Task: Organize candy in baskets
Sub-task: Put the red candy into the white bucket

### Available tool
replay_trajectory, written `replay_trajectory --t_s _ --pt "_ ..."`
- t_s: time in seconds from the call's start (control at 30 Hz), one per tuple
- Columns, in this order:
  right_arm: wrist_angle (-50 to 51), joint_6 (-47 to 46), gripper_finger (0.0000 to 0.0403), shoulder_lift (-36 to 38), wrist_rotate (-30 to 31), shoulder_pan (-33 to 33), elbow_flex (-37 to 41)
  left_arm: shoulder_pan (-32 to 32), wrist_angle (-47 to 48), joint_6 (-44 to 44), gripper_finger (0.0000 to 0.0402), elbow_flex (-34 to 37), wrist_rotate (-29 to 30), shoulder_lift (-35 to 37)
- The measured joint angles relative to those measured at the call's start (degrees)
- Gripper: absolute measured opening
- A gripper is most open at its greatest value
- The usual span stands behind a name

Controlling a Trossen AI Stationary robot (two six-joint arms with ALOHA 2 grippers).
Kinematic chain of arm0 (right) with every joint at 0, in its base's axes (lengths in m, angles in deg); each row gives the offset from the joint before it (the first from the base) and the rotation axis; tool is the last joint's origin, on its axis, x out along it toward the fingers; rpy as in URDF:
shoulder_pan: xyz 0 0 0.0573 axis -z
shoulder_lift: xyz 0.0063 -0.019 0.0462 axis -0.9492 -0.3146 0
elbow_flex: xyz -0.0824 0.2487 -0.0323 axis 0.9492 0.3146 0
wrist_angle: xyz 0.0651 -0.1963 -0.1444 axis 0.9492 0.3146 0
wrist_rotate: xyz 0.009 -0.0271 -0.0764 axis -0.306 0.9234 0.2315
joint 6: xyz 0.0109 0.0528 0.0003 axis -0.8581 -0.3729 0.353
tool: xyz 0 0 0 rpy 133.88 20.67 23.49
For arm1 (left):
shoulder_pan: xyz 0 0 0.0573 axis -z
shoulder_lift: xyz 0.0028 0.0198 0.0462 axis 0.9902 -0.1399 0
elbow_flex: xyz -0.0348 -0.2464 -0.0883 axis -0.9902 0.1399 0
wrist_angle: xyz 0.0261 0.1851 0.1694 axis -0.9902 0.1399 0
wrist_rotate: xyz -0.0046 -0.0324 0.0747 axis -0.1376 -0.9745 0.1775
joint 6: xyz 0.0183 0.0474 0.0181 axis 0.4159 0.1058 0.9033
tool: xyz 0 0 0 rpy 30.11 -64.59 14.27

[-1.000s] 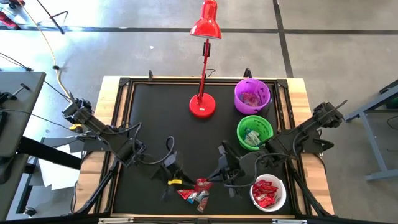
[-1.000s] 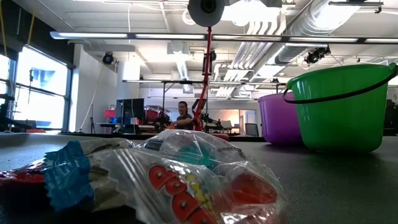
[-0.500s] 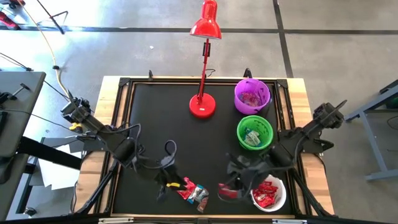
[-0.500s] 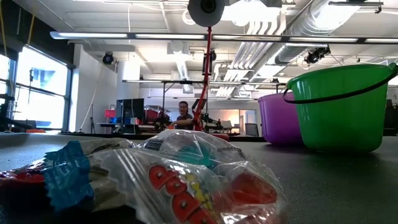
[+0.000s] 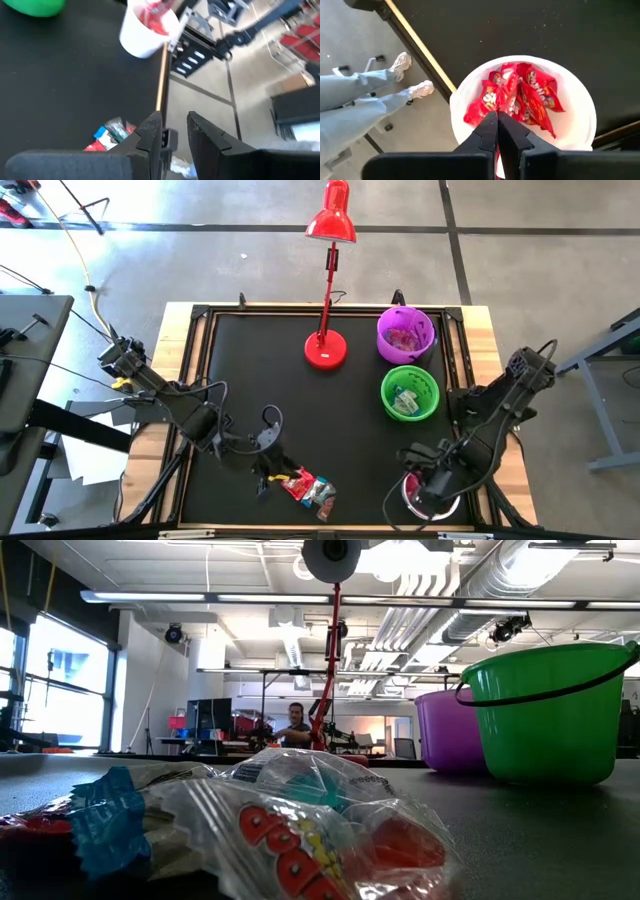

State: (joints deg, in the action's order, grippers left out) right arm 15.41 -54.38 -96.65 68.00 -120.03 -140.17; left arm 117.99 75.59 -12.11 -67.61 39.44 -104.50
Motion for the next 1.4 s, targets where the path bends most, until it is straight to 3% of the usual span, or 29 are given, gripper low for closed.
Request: replay_trajectory --t_s 0.3,0.5,0.67,0.9,1.13,1.4 --pt "-0.3 -0.1 0.0088 0.0 0.0 -1.9 0.0 0.0 0.6 -0.4 0.0076 0.0 0.9 0.0" --pt "-2.1 -0.1 0.0132 0.0 0.9 -1.5 0.0 1.7 6.1 -0.4 0.0076 0.0 -3.9 -0.8" --pt "-7.1 1.2 0.0133 0.0 4.0 -0.5 0.0 3.2 12.2 2.9 0.0076 0.0 -6.8 -4.6" --pt "-14.7 10.8 0.0133 0.0 12.3 2.0 0.0 4.2 12.0 17.7 0.0076 0.0 -7.0 -14.2" --pt "-18.5 16.3 0.0133 0.0 12.5 5.0 0.0 1.7 11.9 12.2 0.0076 0.0 -13.2 -22.4" --pt "-18.6 18.4 0.0132 0.0 11.2 7.6 0.0 -1.0 11.9 16.2 0.0076 0.0 -19.1 -26.4"
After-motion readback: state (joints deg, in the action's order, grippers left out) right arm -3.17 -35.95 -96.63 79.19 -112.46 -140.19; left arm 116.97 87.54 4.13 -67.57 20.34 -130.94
